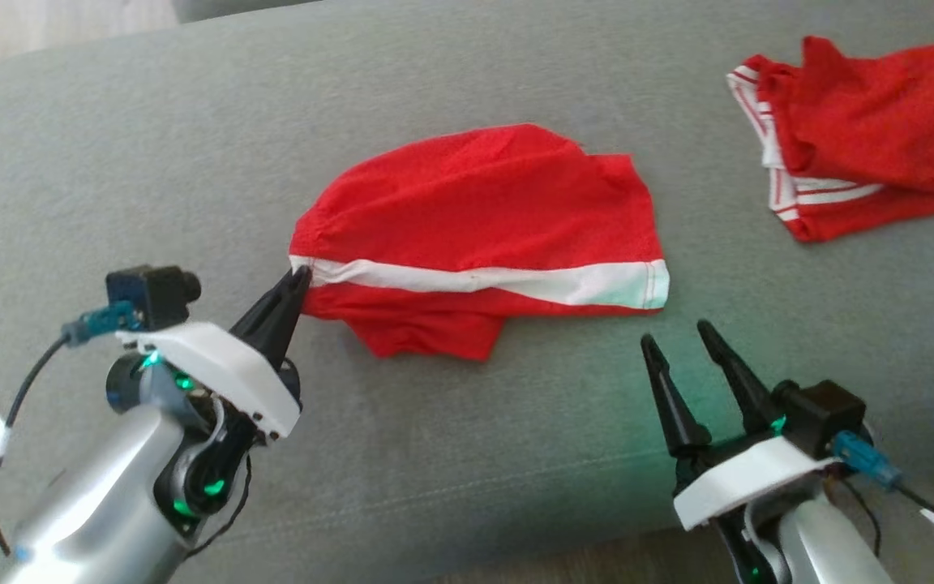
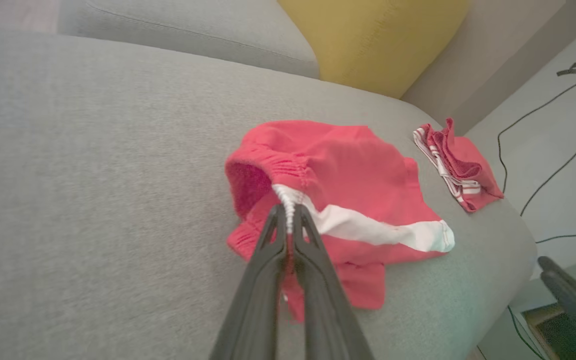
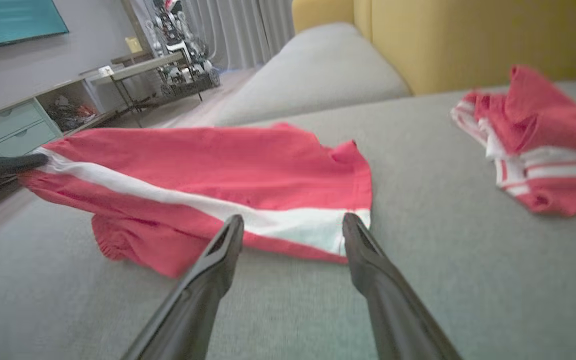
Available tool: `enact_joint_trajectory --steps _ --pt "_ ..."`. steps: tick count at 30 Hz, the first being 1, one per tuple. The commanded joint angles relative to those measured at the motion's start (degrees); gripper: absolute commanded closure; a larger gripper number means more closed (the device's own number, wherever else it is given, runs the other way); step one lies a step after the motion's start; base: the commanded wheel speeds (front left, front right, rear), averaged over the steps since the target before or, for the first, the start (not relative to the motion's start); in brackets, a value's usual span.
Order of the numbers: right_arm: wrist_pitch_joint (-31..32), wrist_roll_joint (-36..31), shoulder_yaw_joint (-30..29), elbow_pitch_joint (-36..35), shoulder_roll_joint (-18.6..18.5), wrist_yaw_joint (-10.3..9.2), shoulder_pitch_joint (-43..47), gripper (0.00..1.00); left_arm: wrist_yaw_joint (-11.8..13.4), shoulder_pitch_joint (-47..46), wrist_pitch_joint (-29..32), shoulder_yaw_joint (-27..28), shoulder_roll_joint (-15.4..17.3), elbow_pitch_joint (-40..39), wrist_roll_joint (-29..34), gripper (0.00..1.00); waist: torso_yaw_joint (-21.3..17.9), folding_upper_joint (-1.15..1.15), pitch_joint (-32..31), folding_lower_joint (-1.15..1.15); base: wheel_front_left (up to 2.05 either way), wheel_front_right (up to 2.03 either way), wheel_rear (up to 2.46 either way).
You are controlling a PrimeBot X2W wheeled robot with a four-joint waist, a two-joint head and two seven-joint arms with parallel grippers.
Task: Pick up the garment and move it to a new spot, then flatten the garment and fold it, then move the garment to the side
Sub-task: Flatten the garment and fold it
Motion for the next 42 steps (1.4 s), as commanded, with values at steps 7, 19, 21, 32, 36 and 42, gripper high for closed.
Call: enact_joint_trajectory --steps 7,19,21,32,36,42 --pt "-0.4 3.5 -0.6 10.2 0.4 -0.02 -8.1 0.0 -0.4 -1.6 -3.4 2.6 1.3 -0.6 0.4 1.0 4.9 0.0 2.1 0.0 0.0 0.0 0.0" --pt "0.0 9.2 -0.4 28.4 0.4 -0.02 -18.7 0.0 -1.6 -3.6 -4.4 1.6 -0.3 2.0 1.3 1.0 7.2 0.0 3.4 0.0 0.0 0.0 0.0" --pt "0.0 11.0 0.6 30.5 0.4 -0.02 -20.2 0.0 -1.8 -3.7 -4.4 1.4 -0.4 2.1 1.5 1.0 7.3 0.0 3.6 0.0 0.0 0.0 0.0" --pt "-0.3 14.9 2.4 27.4 -2.0 -0.02 -23.6 1.0 -3.1 -5.0 -4.6 1.4 -1.0 2.9 0.9 1.0 7.1 0.0 2.8 0.0 0.0 0.0 0.0" --pt "-0.4 16.0 0.3 21.0 -3.9 -0.02 -25.0 1.0 -4.2 -9.2 -4.0 2.0 0.0 1.6 1.9 1.0 5.9 0.0 2.8 0.0 0.0 0.0 0.0" --pt "1.2 17.4 -1.2 17.6 -6.6 -0.02 -37.8 1.0 -6.7 -22.6 2.0 2.6 1.3 0.2 3.5 1.0 2.4 0.0 6.6 0.0 0.0 0.0 0.0"
